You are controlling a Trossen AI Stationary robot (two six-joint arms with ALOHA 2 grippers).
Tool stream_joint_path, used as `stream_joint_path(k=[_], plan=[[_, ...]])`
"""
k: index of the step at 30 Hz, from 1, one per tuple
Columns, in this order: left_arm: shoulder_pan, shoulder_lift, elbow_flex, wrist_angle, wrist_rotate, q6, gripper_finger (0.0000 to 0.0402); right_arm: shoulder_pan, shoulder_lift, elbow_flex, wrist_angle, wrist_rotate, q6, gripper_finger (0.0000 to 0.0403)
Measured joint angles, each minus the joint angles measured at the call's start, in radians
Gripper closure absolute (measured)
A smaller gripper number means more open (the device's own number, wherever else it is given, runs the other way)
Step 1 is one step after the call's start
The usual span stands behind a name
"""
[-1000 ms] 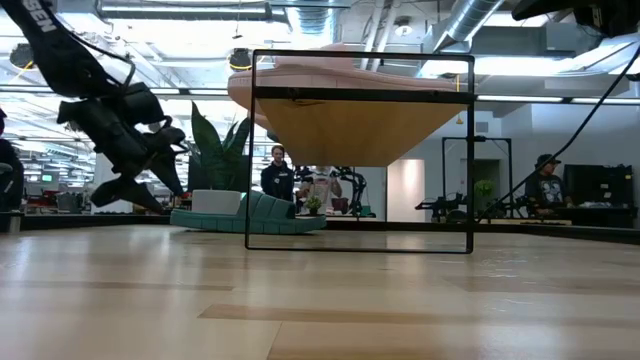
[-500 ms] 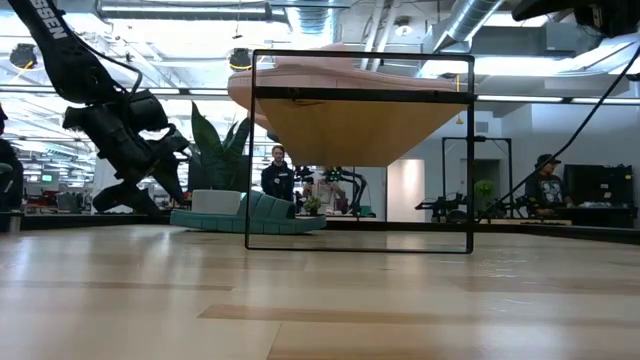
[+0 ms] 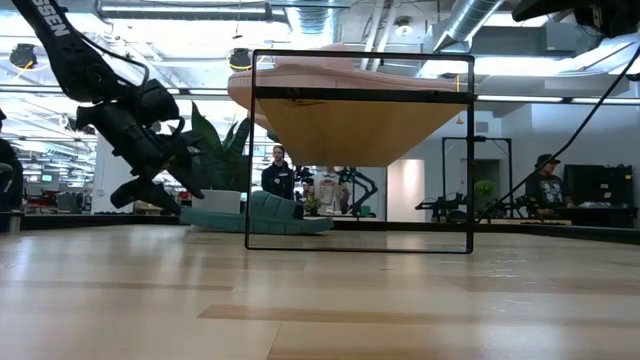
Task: Pick and place slides into the shelf
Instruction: Put the green slipper on the shelf
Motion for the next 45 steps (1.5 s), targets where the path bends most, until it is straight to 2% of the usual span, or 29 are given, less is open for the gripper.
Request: stream_joint_path(k=[14, 21, 26, 28, 30, 35, 39, 45], plan=[[-0.003, 0.0, -0.003, -0.002, -0.064, 0.015, 0.018, 0.0, 0.0, 0.0, 0.0, -0.002, 0.005, 0.0403], [-0.034, 0.112, -0.003, 0.065, -0.033, 0.014, 0.018, 0.0, 0.0, 0.0, 0.005, -0.003, 0.007, 0.0403], [-0.074, 0.159, -0.003, 0.142, -0.073, -0.039, 0.0182, 0.0, 0.0, 0.0, 0.007, -0.004, 0.008, 0.0403], [-0.08, 0.161, -0.003, 0.151, -0.09, -0.05, 0.0195, 0.0, 0.0, 0.0, 0.007, -0.004, 0.008, 0.0403], [-0.081, 0.161, -0.003, 0.146, -0.095, -0.049, 0.0226, 0.0, 0.0, 0.0, 0.006, -0.004, 0.007, 0.0403], [-0.08, 0.162, -0.002, 0.135, -0.091, -0.033, 0.0365, 0.0, 0.0, 0.0, 0.003, -0.004, 0.007, 0.0403], [-0.08, 0.16, 0.0, 0.1, -0.083, -0.017, 0.0368, 0.0, 0.0, 0.0, 0.002, -0.004, 0.007, 0.0403], [-0.081, 0.082, 0.0, -0.062, -0.094, 0.045, 0.0368, 0.0, 0.0, 0.0, -0.001, -0.004, -0.001, 0.0403]])
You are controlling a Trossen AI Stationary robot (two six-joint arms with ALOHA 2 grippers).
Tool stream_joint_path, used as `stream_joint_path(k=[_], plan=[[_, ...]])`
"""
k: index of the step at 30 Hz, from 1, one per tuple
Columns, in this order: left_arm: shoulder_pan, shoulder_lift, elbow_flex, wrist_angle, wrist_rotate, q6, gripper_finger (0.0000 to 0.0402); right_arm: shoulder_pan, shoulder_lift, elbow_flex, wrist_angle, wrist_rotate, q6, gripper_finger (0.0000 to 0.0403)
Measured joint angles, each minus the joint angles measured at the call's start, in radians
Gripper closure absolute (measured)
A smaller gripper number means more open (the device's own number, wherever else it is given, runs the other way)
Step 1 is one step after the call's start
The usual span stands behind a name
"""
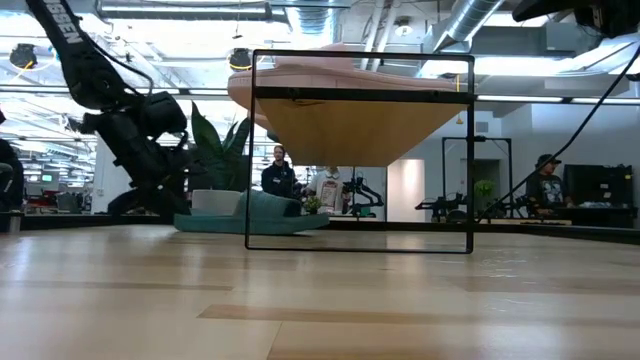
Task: Pick and place slides into the shelf
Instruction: Put the green slipper on the shelf
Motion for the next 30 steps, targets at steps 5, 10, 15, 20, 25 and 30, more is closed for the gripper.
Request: stream_joint_path(k=[5, 10, 15, 20, 25, 30], plan=[[0.0, -0.152, -0.004, -0.128, -0.044, 0.002, 0.0368, 0.0, 0.0, 0.0, -0.009, 0.0, -0.001, 0.0403], [0.022, -0.306, -0.004, -0.276, -0.105, 0.018, 0.0368, 0.0, 0.0, 0.0, -0.024, 0.0, -0.002, 0.0403], [0.058, -0.433, -0.004, -0.365, -0.125, 0.019, 0.0368, 0.001, 0.0, 0.0, -0.024, 0.0, -0.003, 0.0403], [0.1, -0.546, -0.004, -0.445, -0.137, 0.009, 0.0368, 0.001, 0.0, 0.0, -0.024, -0.008, -0.003, 0.0403], [0.131, -0.634, 0.002, -0.514, -0.137, -0.029, 0.0368, 0.001, 0.0, 0.0, -0.024, -0.027, -0.003, 0.0403], [0.147, -0.692, 0.051, -0.606, -0.14, -0.07, 0.0368, 0.001, 0.0, 0.0, -0.027, -0.032, -0.013, 0.0403]])
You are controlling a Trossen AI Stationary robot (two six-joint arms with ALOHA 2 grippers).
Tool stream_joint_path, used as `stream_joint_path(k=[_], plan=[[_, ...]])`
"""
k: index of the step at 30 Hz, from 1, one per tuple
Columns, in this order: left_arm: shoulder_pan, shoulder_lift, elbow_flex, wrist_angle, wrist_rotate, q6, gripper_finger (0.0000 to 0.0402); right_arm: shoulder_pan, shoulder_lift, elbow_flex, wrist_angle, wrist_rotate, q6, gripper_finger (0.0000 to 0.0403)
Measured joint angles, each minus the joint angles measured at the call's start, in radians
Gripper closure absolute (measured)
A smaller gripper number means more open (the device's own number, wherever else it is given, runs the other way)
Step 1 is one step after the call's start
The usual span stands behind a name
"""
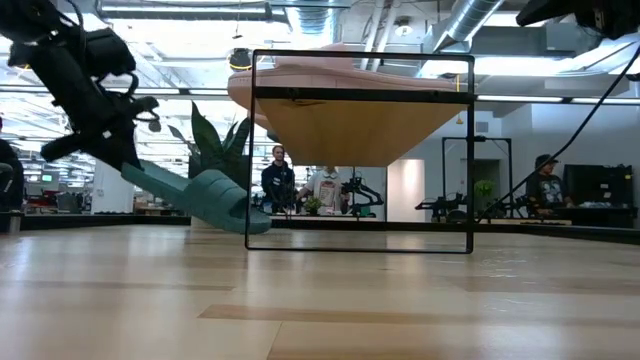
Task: Pick and place slides into the shelf
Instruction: Put the green slipper on the shelf
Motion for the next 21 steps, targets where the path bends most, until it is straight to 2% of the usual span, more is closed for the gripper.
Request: stream_joint_path(k=[6, 11, 21], plan=[[-0.001, -0.064, 0.07, -0.087, -0.02, -0.054, 0.0369, 0.013, 0.0, 0.0, -0.021, -0.013, 0.001, 0.0403], [-0.001, -0.091, 0.132, -0.23, -0.085, -0.044, 0.0369, 0.047, 0.0, 0.0, -0.021, -0.013, 0.002, 0.0403], [-0.001, -0.142, 0.267, -0.376, -0.119, -0.034, 0.0369, 0.082, 0.0, 0.0, -0.025, -0.012, 0.003, 0.0403]])
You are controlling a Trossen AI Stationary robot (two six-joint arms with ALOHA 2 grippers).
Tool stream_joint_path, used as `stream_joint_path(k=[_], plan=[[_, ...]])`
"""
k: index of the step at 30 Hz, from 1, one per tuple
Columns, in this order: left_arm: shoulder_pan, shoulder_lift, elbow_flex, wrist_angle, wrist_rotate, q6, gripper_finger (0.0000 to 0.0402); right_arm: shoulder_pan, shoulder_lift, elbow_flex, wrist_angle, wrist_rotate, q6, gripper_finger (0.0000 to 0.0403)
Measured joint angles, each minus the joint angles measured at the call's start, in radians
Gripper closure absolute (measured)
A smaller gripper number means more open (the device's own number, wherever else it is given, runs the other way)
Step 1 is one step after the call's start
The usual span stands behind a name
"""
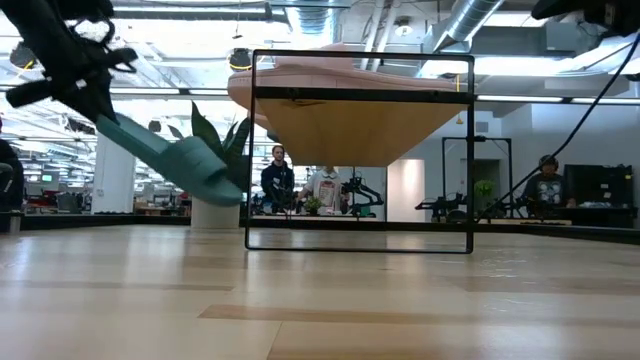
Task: Pick and place slides into the shelf
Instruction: Put the green slipper on the shelf
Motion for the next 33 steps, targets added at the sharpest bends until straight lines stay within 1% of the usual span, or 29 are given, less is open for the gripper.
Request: stream_joint_path(k=[6, 11, 16, 24, 26, 29, 33], plan=[[0.0, -0.005, 0.116, -0.118, -0.018, 0.038, 0.0369, 0.011, 0.0, 0.0, -0.009, 0.003, 0.0, 0.0403], [0.0, -0.004, 0.215, -0.149, -0.02, 0.055, 0.0369, 0.011, 0.0, 0.0, -0.011, 0.003, 0.0, 0.0403], [-0.001, -0.003, 0.277, -0.188, -0.001, 0.07, 0.0369, 0.011, 0.0, 0.0, -0.011, 0.003, 0.005, 0.0403], [0.0, 0.0, 0.394, -0.257, -0.09, 0.124, 0.0369, 0.011, 0.0, 0.0, -0.011, 0.002, 0.008, 0.0403], [0.0, 0.004, 0.419, -0.258, -0.081, 0.124, 0.0369, 0.011, 0.0, 0.0, -0.011, 0.002, 0.008, 0.0403], [0.0, 0.022, 0.461, -0.244, -0.04, 0.119, 0.0369, 0.011, 0.0, 0.0, -0.011, 0.001, 0.008, 0.0403], [0.0, 0.065, 0.544, -0.176, 0.011, 0.105, 0.0369, 0.011, 0.0, 0.0, -0.014, 0.001, 0.008, 0.0403]])
